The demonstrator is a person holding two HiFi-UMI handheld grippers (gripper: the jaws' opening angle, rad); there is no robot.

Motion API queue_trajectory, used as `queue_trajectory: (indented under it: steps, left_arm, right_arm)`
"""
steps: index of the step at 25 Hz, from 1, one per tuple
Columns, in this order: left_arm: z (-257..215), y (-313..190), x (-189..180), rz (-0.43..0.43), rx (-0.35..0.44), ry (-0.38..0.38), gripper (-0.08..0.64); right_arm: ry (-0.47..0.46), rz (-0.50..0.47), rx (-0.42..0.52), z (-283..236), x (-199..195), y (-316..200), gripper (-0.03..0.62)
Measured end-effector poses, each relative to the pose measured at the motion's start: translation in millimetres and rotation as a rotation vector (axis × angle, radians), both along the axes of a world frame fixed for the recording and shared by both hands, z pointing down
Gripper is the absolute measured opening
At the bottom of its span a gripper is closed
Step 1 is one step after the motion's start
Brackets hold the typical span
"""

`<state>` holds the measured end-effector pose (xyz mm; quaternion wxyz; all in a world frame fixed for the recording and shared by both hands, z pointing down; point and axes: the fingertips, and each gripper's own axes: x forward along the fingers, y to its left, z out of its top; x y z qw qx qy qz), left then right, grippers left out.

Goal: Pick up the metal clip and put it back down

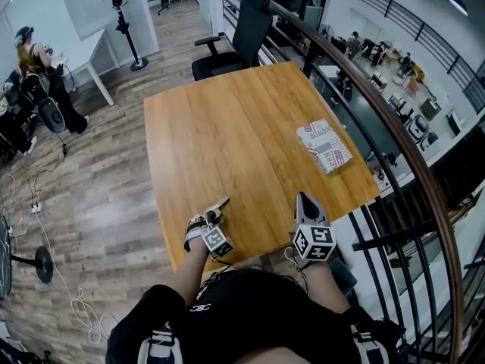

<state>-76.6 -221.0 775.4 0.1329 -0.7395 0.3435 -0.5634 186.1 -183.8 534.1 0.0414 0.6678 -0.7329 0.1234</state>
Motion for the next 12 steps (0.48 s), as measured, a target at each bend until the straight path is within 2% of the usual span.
queue_trajectory:
  steps: [5,8,12]
  left_arm:
    - [-1.3,-4.3,3.5,-0.032,-0.043,0.089,0.249]
    - [-10.2,0.0,6.1,-0.051,-0.086,0.164,0.25]
    - [-47.6,-0.3,7.6,-0.088,-0.049,0.322,0.249]
  right_arm:
    - [-0.009,-0.018,-0.003,-1.0,-6.9,-5.2,0.017]
    - [-0.018,-0.04,-0.002,1.1,-15.0,-8.8,0.017]
    - [-0.03,-0.084,-0.003,0.4,-30.3,-17.1,0.017]
